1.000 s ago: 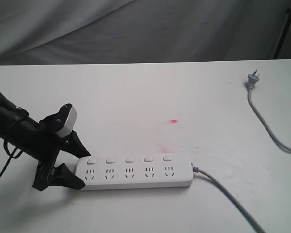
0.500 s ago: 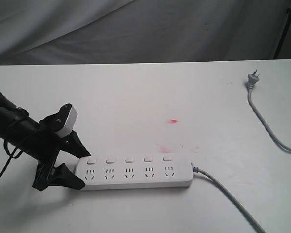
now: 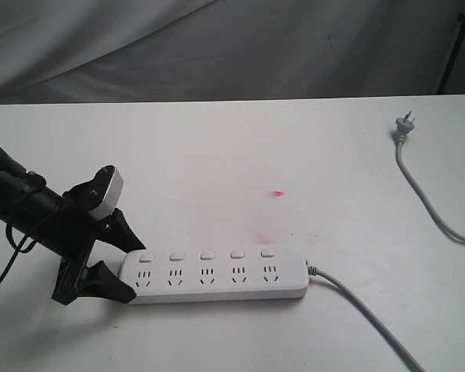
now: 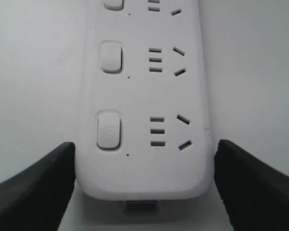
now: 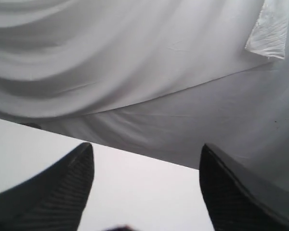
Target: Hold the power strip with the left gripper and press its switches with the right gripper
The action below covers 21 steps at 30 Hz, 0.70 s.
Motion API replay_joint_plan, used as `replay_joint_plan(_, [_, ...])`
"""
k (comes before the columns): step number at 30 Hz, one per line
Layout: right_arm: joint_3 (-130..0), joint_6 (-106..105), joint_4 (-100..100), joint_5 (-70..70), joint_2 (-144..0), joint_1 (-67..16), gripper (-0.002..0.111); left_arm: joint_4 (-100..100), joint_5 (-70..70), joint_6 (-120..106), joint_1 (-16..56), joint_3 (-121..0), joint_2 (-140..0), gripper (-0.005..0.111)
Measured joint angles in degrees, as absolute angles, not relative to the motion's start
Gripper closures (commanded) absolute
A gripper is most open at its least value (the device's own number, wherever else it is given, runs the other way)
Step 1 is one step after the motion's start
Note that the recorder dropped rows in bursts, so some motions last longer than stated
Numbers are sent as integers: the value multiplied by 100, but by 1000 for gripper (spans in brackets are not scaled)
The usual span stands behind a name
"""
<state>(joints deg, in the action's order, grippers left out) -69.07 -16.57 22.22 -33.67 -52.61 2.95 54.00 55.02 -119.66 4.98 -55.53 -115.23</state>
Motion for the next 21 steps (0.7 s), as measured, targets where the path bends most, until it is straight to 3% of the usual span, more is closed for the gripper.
replay_joint_plan(5, [-6907, -2344, 2254, -3750, -5400, 295, 37, 5400, 5502, -11966, 498, -5553, -11523, 56])
replay_joint_plan(13, [-6907, -2882, 2540, -4164, -5777, 295, 3, 5400, 5502, -11966, 498, -5553, -11523, 56])
replay_joint_plan(21, [-6907, -2967, 2579, -4218, -6256, 295, 3, 5400, 5502, -11966, 498, -5553, -11523, 56])
